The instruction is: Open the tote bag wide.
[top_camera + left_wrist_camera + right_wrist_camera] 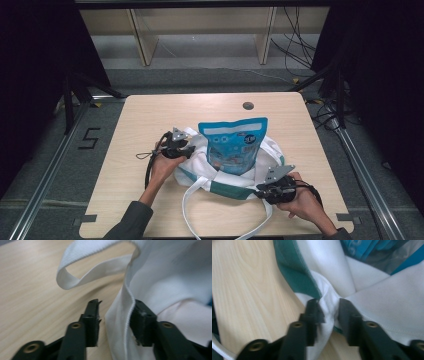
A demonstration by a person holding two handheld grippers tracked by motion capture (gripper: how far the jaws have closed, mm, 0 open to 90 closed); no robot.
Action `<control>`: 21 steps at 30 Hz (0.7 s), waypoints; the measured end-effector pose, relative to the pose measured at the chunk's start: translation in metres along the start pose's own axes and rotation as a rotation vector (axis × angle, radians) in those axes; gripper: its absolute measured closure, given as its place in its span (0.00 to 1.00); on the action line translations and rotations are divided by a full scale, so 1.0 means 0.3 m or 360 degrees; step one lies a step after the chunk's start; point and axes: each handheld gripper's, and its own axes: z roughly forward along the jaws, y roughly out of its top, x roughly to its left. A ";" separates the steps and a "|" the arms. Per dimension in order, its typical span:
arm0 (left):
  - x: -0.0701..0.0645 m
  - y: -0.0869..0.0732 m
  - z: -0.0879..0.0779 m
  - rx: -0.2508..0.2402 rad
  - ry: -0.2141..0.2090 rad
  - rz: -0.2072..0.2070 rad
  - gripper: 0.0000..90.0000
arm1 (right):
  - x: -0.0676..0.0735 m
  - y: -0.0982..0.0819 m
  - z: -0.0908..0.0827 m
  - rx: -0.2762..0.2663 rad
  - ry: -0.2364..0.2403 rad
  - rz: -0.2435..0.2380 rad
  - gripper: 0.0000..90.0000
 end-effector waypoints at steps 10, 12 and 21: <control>-0.072 0.007 -0.170 -0.0073 -0.0048 0.0188 0.63 | -0.034 0.071 -0.185 -0.0458 -0.0123 0.0067 0.56; -0.073 0.000 -0.164 -0.0064 -0.0044 0.0185 0.64 | -0.064 0.077 -0.212 -0.0513 -0.0238 0.0089 0.57; -0.009 -0.027 -0.120 -0.0032 -0.0004 0.0092 0.63 | -0.273 0.113 -0.115 -0.0403 -0.0542 0.0088 0.93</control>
